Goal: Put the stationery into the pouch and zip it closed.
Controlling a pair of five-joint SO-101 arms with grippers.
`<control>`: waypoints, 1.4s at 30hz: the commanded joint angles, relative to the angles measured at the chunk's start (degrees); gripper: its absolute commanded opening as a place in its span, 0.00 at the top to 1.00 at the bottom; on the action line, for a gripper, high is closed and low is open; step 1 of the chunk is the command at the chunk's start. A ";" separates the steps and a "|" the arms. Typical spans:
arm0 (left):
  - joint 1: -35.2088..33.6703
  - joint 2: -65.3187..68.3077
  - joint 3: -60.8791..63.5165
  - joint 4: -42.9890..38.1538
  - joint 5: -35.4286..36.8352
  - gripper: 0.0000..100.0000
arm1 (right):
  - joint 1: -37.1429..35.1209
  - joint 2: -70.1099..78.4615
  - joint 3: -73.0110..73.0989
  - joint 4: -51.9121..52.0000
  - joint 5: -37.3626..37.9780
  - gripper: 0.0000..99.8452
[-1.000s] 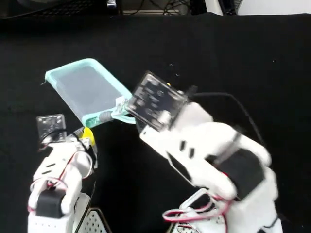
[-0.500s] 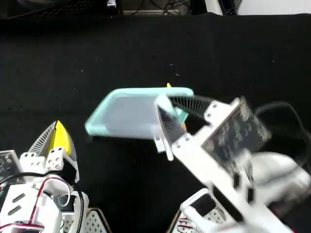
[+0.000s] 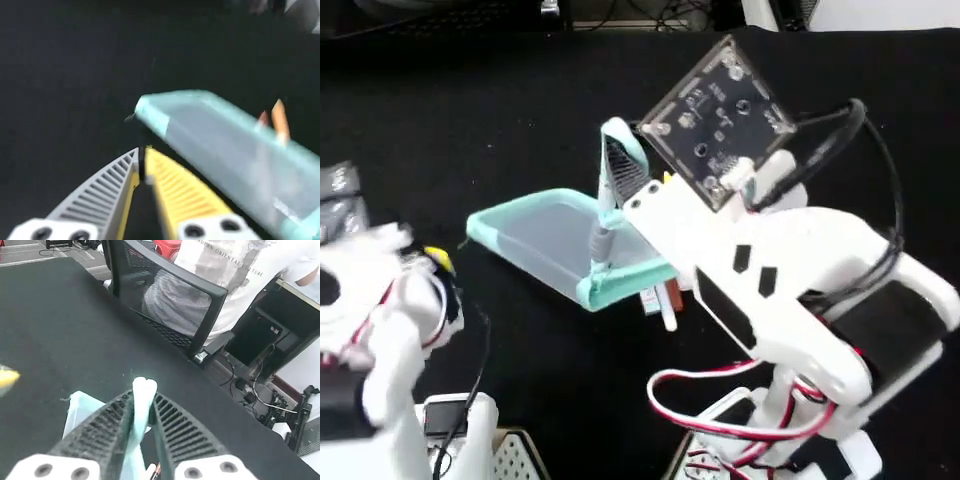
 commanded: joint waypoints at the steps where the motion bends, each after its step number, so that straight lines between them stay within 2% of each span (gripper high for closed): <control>1: -0.48 4.04 -2.42 2.90 -1.67 0.84 | -2.20 0.40 -2.42 -0.09 -0.70 0.99; 4: 0.92 3.96 1.27 1.76 0.53 0.75 | -3.60 0.48 -2.24 -2.11 -0.70 0.99; 7: 3.65 3.96 5.85 -2.02 1.32 0.70 | -3.60 1.27 -2.15 -4.22 -0.79 0.99; 14: 8.84 3.87 11.21 -4.57 1.41 0.69 | -6.33 4.70 -2.59 -8.62 -0.79 0.99; 17: 8.92 3.87 11.56 -4.57 1.41 0.69 | -9.14 5.41 -2.59 -10.55 -0.53 0.99; 22: 8.40 2.64 11.12 -4.13 1.41 0.69 | -9.58 6.20 -2.59 -12.75 -0.44 0.99; 34: 10.68 -23.91 10.68 -3.96 -0.09 0.69 | -9.58 11.47 -2.68 -17.67 -0.35 0.99; 38: 13.32 -25.76 11.30 -1.93 -2.11 0.69 | -9.49 11.38 -2.68 -17.85 -0.35 0.99; 42: 12.62 -24.53 13.23 -1.93 -2.29 0.69 | -9.49 11.38 -2.68 -17.67 -0.35 0.99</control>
